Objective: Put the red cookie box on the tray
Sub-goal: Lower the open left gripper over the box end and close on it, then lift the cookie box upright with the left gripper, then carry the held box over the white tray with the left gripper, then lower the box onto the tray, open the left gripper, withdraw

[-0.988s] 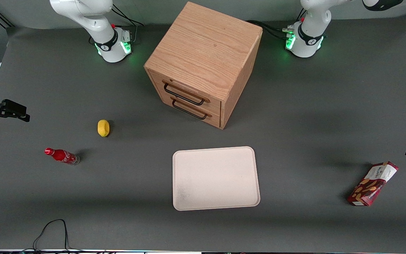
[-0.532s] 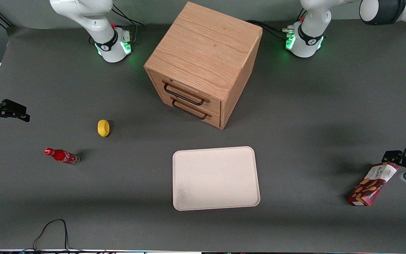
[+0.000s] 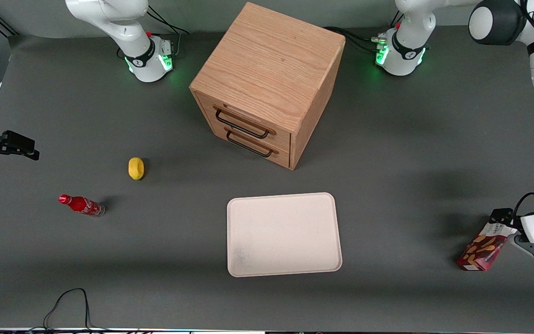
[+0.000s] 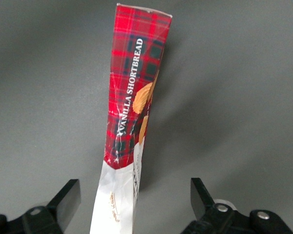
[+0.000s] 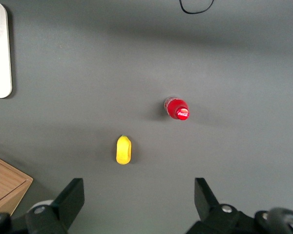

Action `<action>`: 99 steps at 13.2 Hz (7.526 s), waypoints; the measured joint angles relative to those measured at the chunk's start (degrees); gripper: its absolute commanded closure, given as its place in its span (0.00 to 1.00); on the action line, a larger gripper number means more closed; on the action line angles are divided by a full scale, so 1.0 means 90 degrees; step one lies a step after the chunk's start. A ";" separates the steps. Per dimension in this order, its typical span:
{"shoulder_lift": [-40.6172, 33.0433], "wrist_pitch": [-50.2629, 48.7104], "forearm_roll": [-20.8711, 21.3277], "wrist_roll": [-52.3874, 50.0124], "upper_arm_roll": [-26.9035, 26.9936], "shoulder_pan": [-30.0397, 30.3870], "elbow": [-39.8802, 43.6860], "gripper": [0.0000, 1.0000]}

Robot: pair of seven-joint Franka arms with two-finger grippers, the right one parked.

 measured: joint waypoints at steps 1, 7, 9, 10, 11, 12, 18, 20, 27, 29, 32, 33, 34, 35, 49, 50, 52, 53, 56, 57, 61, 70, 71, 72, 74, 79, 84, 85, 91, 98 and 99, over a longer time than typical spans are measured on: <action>0.0029 0.0146 -0.0006 -0.0063 -0.0007 -0.0017 -0.0002 0.00; 0.0435 0.1047 -0.0008 -0.0131 -0.0015 -0.0122 -0.0003 0.00; 0.0478 0.1052 -0.0008 -0.0131 -0.0010 -0.0115 -0.0002 0.03; 0.0479 0.1052 -0.0008 -0.0131 -0.0009 -0.0114 -0.0001 0.24; 0.0479 0.1052 -0.0008 -0.0131 -0.0009 -0.0114 0.0005 0.47; 0.0478 0.1052 -0.0008 -0.0131 -0.0009 -0.0114 0.0010 0.65; 0.0478 0.1017 -0.0008 -0.0144 -0.0010 -0.0114 0.0018 1.00; 0.0479 0.0948 -0.0008 -0.0160 -0.0014 -0.0117 0.0042 1.00; 0.0293 -0.0871 -0.0008 -0.0382 0.0023 -0.0182 0.1143 1.00; 0.0074 -0.1650 -0.0007 -0.1155 0.0078 -0.0162 0.1509 1.00; -0.0332 -0.2320 -0.0006 -0.2205 0.0110 -0.0098 0.1679 1.00; -0.0498 -0.2453 0.0000 -0.2279 0.0114 -0.0067 0.1690 1.00; -0.0655 -0.2591 0.0032 -0.2302 0.0119 -0.0042 0.1693 1.00; -0.0770 -0.2725 0.0099 -0.2302 0.0121 -0.0027 0.1698 1.00; -0.1520 -0.4131 0.0241 -0.5045 0.0007 -0.0266 0.2283 1.00; -0.1520 -0.4131 0.0231 -0.5169 -0.0005 -0.0292 0.2283 1.00; -0.1520 -0.4131 0.0191 -0.5376 -0.0182 -0.0361 0.2282 1.00; -0.1518 -0.4129 0.0173 -0.5612 -0.0336 -0.0501 0.2281 1.00; -0.1479 -0.3925 0.0163 -0.6592 -0.0579 -0.1426 0.2247 1.00; -0.1438 -0.3809 0.0165 -0.7001 -0.0606 -0.1755 0.2237 1.00; -0.1114 -0.3251 0.0166 -0.8449 -0.0698 -0.2803 0.2233 1.00; -0.0644 -0.2534 0.0189 -0.9871 -0.0886 -0.3808 0.2215 1.00; -0.0557 -0.2371 0.0197 -0.9869 -0.0881 -0.3805 0.2131 1.00; -0.0457 -0.2114 0.0202 -0.9866 -0.0879 -0.3803 0.1999 1.00; -0.0228 -0.1404 0.0211 -0.9854 -0.0878 -0.3803 0.1607 1.00; 0.0519 -0.0223 0.0528 -0.9847 -0.0874 -0.3802 0.1031 1.00; 0.0797 0.0011 0.0569 -0.9827 -0.0892 -0.3871 0.1018 1.00; 0.0828 0.0030 0.0574 -0.9827 -0.0895 -0.3911 0.1016 1.00; 0.0987 0.0287 0.0595 -0.9694 -0.0881 -0.3937 0.1000 1.00; 0.0977 0.0270 0.0680 -0.9588 -0.0878 -0.3924 0.1058 0.00; 0.0938 0.0161 0.0681 -0.9588 -0.0877 -0.3921 0.1105 0.00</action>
